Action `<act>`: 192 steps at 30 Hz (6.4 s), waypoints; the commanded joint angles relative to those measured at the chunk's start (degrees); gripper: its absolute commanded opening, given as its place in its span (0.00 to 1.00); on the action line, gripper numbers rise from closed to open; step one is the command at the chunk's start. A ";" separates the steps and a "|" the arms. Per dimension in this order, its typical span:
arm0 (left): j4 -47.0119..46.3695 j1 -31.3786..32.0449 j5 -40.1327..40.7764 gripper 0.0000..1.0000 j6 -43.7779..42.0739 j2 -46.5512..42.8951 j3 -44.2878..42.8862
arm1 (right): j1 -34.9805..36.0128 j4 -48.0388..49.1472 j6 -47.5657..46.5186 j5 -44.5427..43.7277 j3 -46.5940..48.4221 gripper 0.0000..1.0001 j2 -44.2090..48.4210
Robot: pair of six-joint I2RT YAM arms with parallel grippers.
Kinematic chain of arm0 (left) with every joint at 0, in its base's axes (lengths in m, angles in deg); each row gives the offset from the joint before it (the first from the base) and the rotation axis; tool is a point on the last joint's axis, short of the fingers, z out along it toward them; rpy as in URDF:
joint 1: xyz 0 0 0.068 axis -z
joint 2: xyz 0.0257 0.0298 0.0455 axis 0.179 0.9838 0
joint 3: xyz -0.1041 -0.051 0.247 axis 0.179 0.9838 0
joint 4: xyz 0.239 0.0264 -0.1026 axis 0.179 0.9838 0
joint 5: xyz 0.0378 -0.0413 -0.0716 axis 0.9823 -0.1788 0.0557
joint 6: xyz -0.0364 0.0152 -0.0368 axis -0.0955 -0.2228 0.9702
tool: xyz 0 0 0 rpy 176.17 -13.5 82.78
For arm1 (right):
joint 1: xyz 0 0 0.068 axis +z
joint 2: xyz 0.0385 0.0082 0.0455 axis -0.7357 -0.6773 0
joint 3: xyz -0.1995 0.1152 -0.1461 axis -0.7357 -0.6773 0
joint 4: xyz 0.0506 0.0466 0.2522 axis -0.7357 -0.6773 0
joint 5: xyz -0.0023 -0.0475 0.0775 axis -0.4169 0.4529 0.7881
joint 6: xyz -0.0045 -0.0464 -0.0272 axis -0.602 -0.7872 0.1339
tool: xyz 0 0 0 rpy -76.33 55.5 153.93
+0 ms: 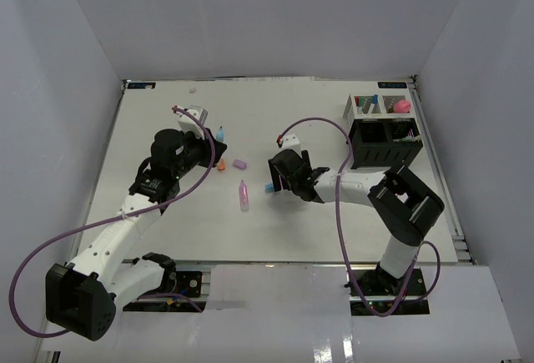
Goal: Sort the stationery into containers
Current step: Move the pen cap to the center of the board, then close the pen cap on the pen.
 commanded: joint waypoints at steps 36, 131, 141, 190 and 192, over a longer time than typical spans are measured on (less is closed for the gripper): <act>-0.54 -0.23 -0.71 0.11 -1.00 -0.50 0.24 | 2.54 -17.38 1.97 2.53 19.94 0.79 -10.69; -3.88 -0.14 -20.03 0.11 -6.88 -3.48 2.35 | 2.63 -12.82 2.34 -3.09 12.55 0.15 15.38; -7.13 -0.14 -22.24 0.11 -7.41 -4.36 3.14 | 2.80 8.98 0.91 6.04 13.69 0.11 24.65; -9.94 -0.14 -17.67 0.11 -7.33 -8.14 5.16 | 13.35 24.81 3.81 -1.59 15.63 0.13 11.81; -9.94 -0.14 -17.58 0.11 -7.24 -8.23 5.16 | 13.96 24.55 3.72 -2.82 15.63 0.13 11.55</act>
